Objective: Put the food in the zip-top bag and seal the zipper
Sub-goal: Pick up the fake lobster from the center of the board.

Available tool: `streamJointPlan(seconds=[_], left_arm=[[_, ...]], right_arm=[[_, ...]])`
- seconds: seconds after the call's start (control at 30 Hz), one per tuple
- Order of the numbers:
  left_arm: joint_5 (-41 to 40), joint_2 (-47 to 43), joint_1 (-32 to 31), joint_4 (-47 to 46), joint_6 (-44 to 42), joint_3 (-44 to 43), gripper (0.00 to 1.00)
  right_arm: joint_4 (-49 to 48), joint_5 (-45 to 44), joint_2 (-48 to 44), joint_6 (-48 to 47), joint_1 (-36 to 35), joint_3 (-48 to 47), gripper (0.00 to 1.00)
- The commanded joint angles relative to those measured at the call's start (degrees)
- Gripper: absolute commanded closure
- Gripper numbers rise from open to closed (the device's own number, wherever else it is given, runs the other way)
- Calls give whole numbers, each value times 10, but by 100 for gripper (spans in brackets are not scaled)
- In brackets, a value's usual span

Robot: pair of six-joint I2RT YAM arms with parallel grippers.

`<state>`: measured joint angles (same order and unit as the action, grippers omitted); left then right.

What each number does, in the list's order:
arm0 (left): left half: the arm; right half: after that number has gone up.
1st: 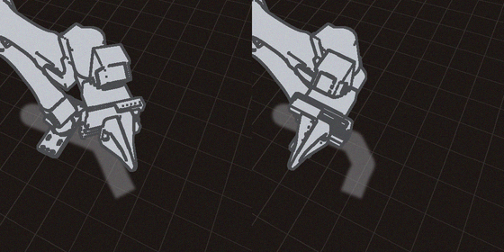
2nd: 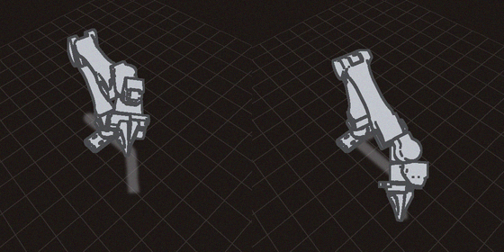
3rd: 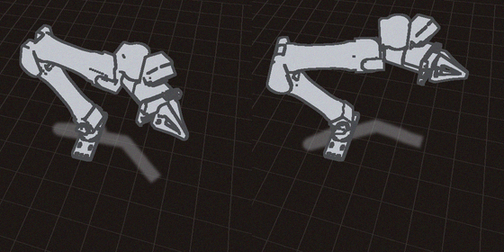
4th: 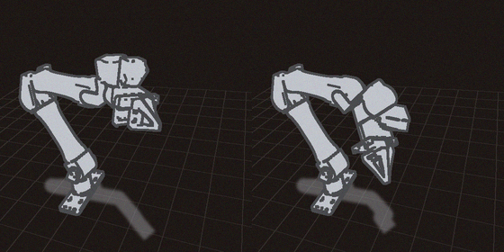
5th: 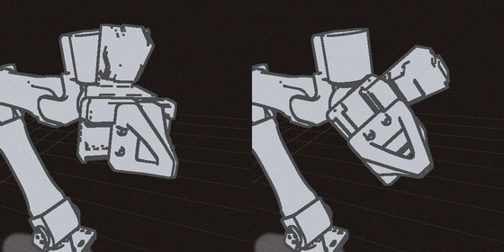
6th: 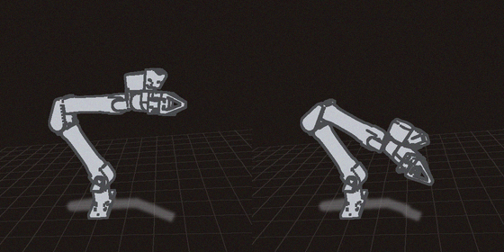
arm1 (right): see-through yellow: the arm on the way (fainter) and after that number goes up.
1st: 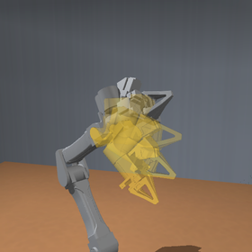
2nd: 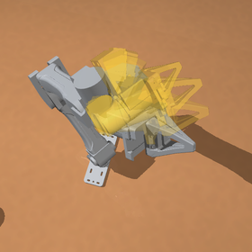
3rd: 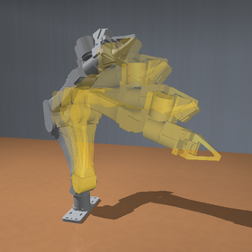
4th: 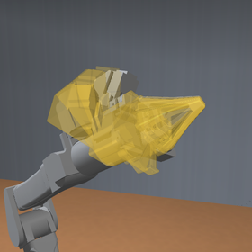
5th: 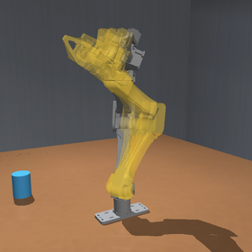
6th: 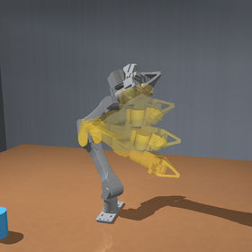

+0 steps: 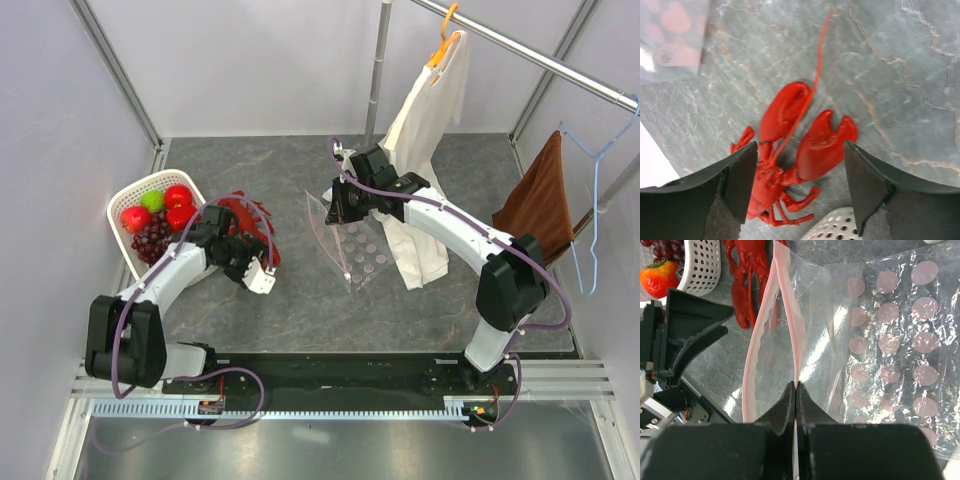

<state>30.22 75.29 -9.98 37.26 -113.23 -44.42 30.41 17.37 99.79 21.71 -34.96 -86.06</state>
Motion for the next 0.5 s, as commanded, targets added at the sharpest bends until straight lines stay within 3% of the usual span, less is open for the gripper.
streamJointPlan(seconds=[0.0,0.07,0.13,0.47], left_arm=[[40,52,4,91,-214,-112,30],[49,100,8,177,-228,-188,35],[63,127,8,183,-229,-220,40],[-17,219,7,201,-292,-259,31]], right_arm=[[-10,12,-28,2,4,8,100],[-11,13,-28,1,5,12,100],[-14,14,-28,2,5,14,100],[-14,17,-23,3,10,12,100]])
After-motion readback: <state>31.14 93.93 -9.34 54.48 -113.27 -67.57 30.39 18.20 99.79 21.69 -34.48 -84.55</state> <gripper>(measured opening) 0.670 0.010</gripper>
